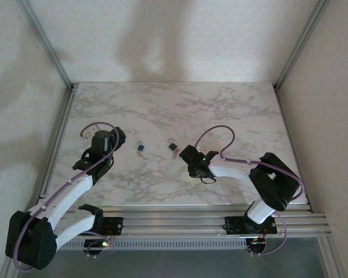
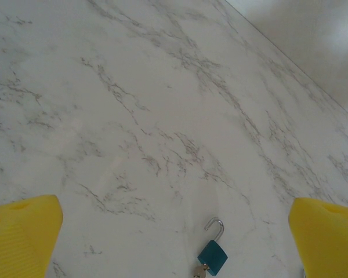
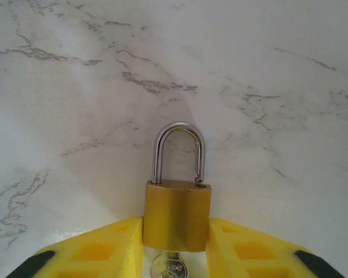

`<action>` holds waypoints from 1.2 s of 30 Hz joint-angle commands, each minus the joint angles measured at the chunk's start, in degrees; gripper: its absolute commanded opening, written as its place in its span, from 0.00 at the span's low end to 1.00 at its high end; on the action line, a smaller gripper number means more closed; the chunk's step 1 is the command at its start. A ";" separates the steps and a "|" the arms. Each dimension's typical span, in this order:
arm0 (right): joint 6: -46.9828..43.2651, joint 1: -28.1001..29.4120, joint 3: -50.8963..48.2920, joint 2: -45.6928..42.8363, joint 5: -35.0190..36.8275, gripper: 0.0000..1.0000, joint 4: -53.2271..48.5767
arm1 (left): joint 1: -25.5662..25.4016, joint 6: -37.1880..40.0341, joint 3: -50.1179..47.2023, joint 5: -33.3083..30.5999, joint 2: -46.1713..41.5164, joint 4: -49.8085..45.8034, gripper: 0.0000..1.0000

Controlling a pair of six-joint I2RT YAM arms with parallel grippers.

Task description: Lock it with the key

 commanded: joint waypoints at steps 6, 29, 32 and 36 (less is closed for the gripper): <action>0.53 -0.57 -1.11 1.68 -0.36 0.30 1.17 | -0.62 -0.49 2.26 -1.86 0.69 -2.23 1.00; -3.28 -1.43 -3.10 -2.18 -4.37 0.25 3.13 | -1.07 -1.98 1.51 -0.38 2.38 -1.59 0.99; -4.11 -1.39 -3.70 -3.20 -5.03 0.26 3.52 | -1.45 -2.50 1.24 0.24 2.56 -1.36 1.00; -5.61 -1.24 -4.59 -4.89 -6.35 0.26 4.87 | -2.28 -3.59 0.72 1.37 2.84 -0.85 1.00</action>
